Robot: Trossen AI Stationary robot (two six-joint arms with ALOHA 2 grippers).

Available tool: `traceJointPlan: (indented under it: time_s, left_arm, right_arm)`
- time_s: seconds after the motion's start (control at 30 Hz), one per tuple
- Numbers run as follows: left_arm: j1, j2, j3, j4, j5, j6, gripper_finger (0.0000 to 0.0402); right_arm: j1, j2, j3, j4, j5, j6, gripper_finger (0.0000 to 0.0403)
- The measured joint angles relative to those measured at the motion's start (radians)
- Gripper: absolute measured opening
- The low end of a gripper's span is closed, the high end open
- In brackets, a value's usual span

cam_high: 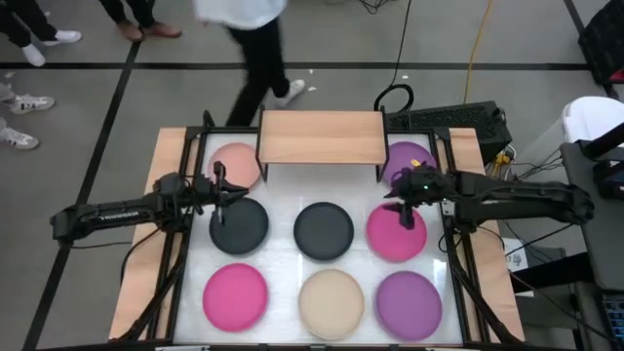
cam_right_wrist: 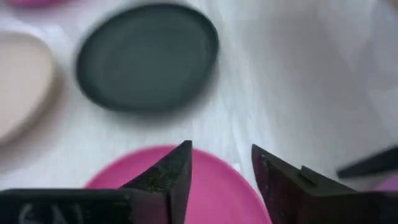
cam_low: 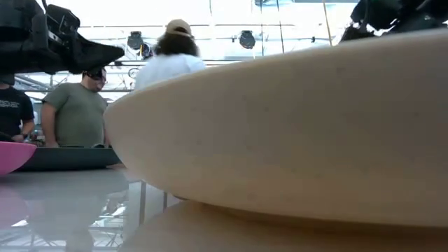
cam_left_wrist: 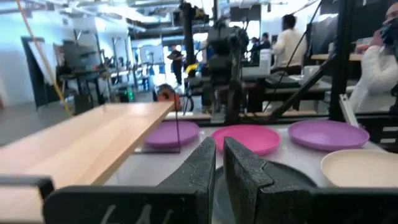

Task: Place and stack plates onto a shelf
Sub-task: Put the right pink plate on the shelf

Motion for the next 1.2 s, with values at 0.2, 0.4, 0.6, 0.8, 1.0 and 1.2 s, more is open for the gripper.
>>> traceJointPlan:
  time_s: [0.2, 0.4, 0.6, 0.8, 1.0, 1.2]
  left_arm:
    - [-0.023, 0.041, 0.0, 0.059, -0.002, 0.017, 0.0035]
    - [-0.024, 0.05, 0.0, 0.053, -0.002, 0.074, 0.0035]
    - [-0.023, 0.05, 0.0, 0.057, -0.003, 0.115, 0.0035]
    - [-0.023, 0.05, 0.0, 0.043, -0.003, 0.101, 0.0035]
    - [-0.024, 0.05, 0.0, 0.038, -0.002, 0.05, 0.0035]
    - [-0.024, 0.05, 0.0, 0.006, -0.001, 0.018, 0.0035]
  right_arm:
    - [0.0, 0.139, 0.007, -0.02, 0.003, 0.064, 0.0159]
    - [-0.018, 0.293, 0.007, -0.019, 0.063, 0.039, 0.0159]
    - [-0.067, 0.369, 0.007, 0.032, 0.134, 0.018, 0.0159]
    - [-0.13, 0.4, 0.008, 0.04, 0.132, -0.006, 0.0159]
    - [-0.167, 0.441, 0.008, 0.004, 0.033, -0.013, 0.0159]
    - [-0.166, 0.446, 0.008, 0.011, -0.058, -0.006, 0.0159]
